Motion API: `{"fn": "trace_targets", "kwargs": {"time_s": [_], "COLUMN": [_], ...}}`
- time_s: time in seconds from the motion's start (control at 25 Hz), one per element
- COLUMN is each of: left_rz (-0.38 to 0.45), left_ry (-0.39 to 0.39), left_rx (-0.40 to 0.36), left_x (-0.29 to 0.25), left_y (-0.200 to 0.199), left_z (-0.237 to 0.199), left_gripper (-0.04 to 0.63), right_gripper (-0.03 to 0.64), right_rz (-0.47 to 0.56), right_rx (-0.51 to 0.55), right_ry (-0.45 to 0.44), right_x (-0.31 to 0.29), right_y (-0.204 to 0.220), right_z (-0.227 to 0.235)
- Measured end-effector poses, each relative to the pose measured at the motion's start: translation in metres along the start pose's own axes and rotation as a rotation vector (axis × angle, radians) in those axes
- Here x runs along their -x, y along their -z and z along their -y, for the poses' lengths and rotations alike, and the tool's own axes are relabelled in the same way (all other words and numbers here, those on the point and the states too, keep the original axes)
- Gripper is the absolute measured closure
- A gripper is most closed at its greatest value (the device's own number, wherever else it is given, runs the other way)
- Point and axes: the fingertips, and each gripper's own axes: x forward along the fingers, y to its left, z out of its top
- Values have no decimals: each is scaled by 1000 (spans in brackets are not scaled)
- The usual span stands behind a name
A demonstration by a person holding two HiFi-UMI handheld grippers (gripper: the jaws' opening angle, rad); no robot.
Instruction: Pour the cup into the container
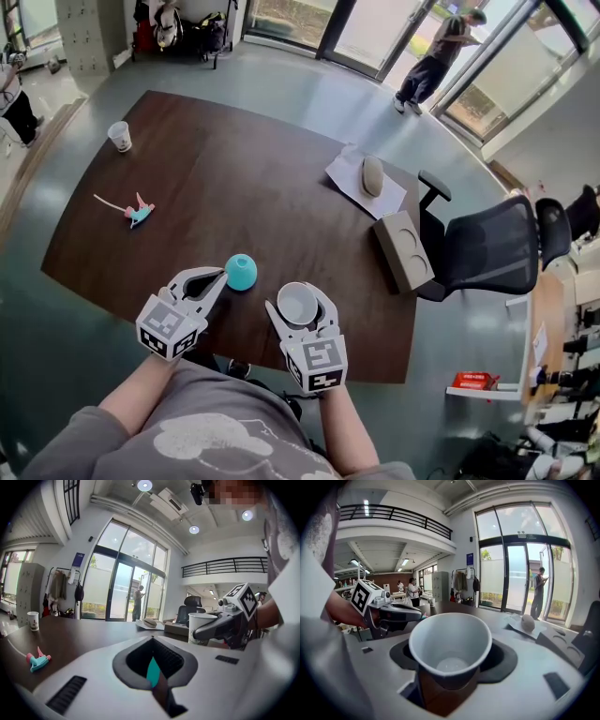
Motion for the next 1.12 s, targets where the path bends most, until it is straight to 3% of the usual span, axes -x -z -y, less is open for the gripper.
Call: {"fn": "trace_targets", "kwargs": {"time_s": [0.28, 0.6, 1.12], "left_rz": [0, -24, -27], "left_ry": [-26, -30, -18], "left_rx": [-13, 6, 0], "left_x": [13, 29, 77], "left_y": [9, 21, 17], "left_z": [16, -13, -110], "left_gripper": [589, 589, 589], "right_gripper": [321, 321, 321], "right_rz": [22, 16, 53], "right_rx": [44, 55, 9], "right_ry": [-100, -183, -143], "right_x": [3, -24, -113], "right_y": [11, 9, -26], "right_z": [-33, -89, -154]}}
